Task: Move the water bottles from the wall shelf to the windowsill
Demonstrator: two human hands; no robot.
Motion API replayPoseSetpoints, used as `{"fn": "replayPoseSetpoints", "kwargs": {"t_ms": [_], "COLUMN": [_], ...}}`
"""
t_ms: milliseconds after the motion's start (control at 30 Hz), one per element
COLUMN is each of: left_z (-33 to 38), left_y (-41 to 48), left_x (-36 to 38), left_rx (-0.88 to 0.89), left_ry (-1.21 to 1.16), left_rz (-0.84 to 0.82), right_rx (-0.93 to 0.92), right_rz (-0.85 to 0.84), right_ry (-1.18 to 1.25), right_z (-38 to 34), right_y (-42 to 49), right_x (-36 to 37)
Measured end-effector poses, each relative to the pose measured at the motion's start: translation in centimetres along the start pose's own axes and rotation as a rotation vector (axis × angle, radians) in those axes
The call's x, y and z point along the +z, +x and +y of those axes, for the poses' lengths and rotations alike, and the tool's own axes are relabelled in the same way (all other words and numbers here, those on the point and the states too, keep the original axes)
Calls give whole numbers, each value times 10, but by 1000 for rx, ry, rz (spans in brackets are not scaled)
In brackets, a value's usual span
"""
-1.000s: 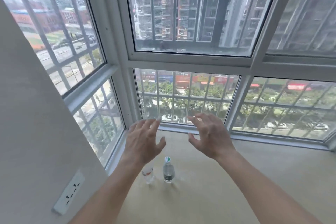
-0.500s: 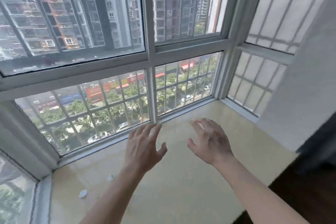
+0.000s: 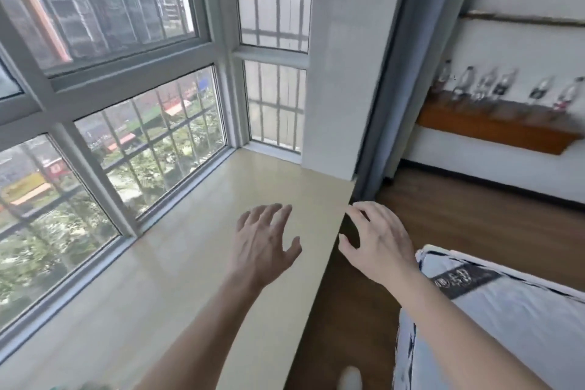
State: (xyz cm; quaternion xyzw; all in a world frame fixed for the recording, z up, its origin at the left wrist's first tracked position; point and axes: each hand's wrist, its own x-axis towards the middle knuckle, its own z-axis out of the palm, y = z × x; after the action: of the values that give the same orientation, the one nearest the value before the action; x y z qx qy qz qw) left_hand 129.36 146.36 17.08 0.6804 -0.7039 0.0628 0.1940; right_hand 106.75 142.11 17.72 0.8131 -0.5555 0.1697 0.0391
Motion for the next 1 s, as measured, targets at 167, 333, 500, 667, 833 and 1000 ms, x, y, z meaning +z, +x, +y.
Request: {"fn": "replayPoseSetpoints", "kwargs": {"t_ms": [167, 333, 500, 667, 833, 1000], "left_z": [39, 74, 111, 159, 211, 249], "left_y": [38, 84, 157, 253, 334, 388], "left_x": [25, 61, 102, 141, 176, 210], "left_rx": [104, 191, 242, 290, 322, 359], "left_ry": [-25, -29, -29, -34, -55, -63], "left_rz": [-23, -49, -70, -52, -58, -89], "right_rx": [78, 154, 210, 254, 284, 313], "right_rz": [101, 129, 104, 138, 163, 164], "right_ry": [10, -2, -12, -2, -20, -29], "right_z": [55, 110, 179, 258, 337, 394], "right_y": [-6, 10, 58, 118, 163, 194], "right_x": [3, 16, 31, 40, 44, 53]}}
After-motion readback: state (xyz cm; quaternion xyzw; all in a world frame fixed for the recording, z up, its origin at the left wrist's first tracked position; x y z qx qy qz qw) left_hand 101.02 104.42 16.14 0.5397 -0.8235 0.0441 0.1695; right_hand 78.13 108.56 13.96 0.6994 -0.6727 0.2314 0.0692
